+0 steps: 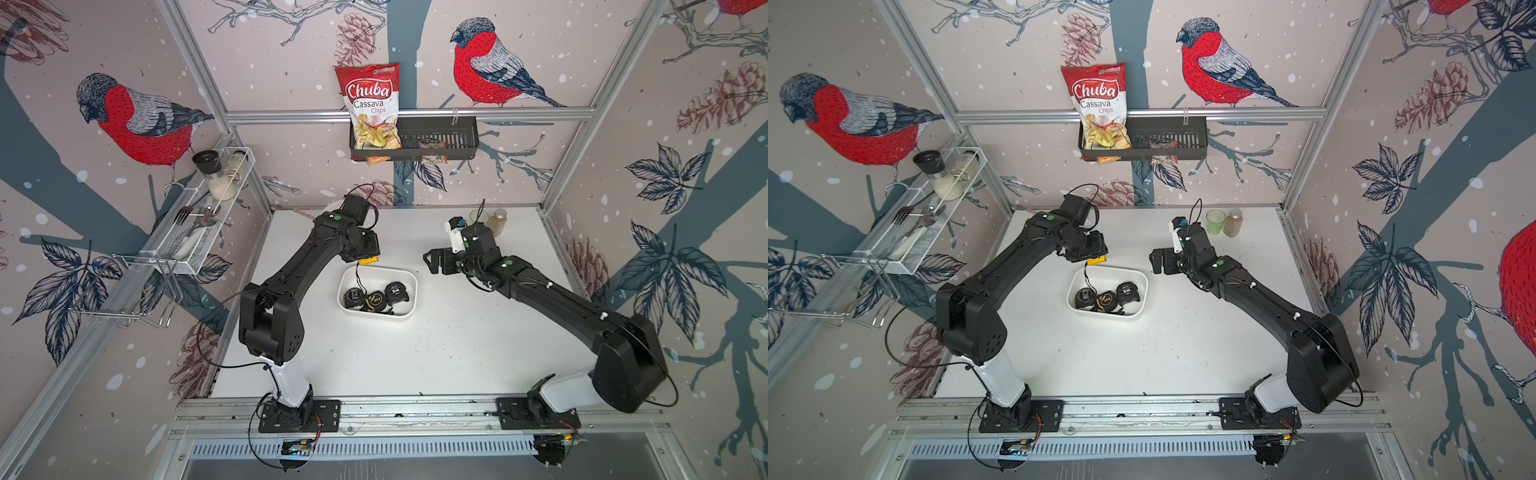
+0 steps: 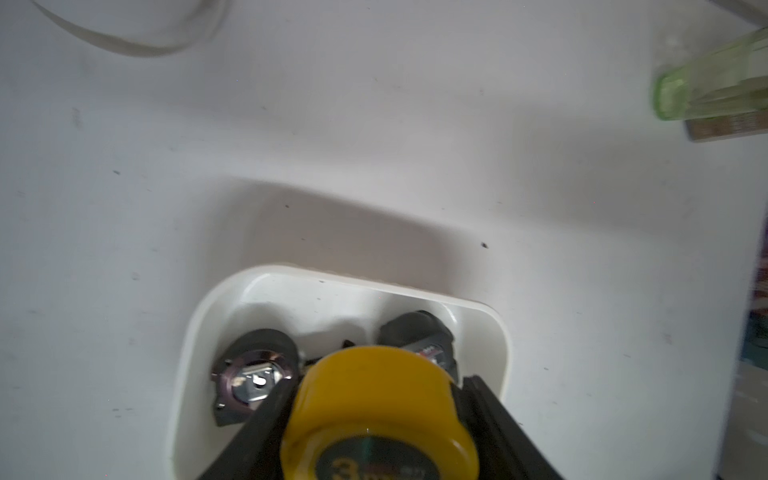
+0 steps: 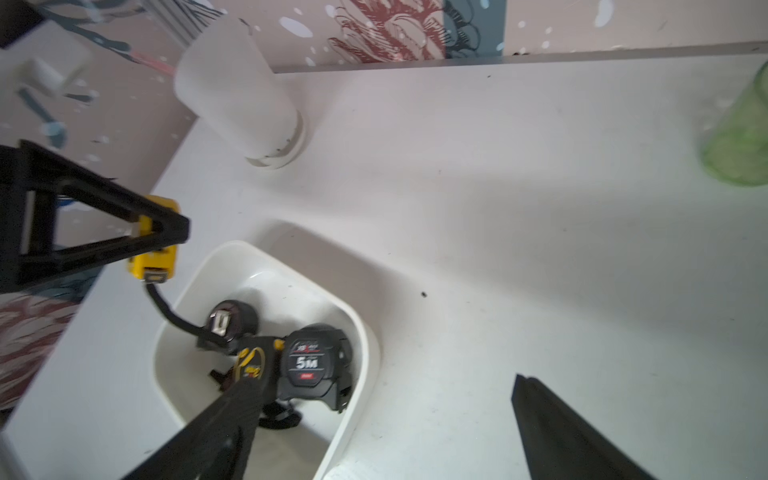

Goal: Take the tape measure out of the storage box
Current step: Place the tape measure at the center of the board.

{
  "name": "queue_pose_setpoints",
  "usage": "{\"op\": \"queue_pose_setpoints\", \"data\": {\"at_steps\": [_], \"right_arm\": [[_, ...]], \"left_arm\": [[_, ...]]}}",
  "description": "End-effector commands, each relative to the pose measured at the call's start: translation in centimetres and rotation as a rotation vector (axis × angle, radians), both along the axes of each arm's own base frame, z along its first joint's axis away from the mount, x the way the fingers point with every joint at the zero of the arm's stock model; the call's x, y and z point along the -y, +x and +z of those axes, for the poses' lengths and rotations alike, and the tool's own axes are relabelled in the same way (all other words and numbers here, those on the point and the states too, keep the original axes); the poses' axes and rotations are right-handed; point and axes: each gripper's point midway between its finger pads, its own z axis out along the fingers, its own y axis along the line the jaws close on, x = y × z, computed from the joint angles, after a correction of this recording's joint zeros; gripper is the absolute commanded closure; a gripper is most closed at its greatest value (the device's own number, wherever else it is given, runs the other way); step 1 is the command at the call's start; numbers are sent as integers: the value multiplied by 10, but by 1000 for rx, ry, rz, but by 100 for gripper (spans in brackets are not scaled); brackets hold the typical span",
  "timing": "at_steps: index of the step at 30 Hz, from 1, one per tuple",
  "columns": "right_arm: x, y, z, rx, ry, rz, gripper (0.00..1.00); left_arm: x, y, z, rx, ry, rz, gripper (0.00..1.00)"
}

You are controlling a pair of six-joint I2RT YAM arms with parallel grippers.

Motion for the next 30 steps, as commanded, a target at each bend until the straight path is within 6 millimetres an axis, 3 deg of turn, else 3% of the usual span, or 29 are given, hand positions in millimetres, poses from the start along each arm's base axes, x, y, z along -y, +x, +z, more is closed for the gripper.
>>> {"op": "queue_pose_setpoints", "data": {"at_steps": [1,4,8,14,20,30], "right_arm": [[-12,-6,34,4,299,51,0],[-17,-9,50,52,359,73,0],[-26,-5,62,53,386,116,2],[-38,-5,80,83,414,154,8],[-42,-7,72,78,383,155,12],[-40,2,61,92,338,123,19]], "left_arm": [[52,-2,38,-12,-335,58,100],[77,-3,53,-32,-425,57,100],[88,10,71,29,-480,103,100],[107,31,70,35,-525,121,100],[118,39,79,48,-588,149,100],[139,24,81,-14,-610,93,100]]}}
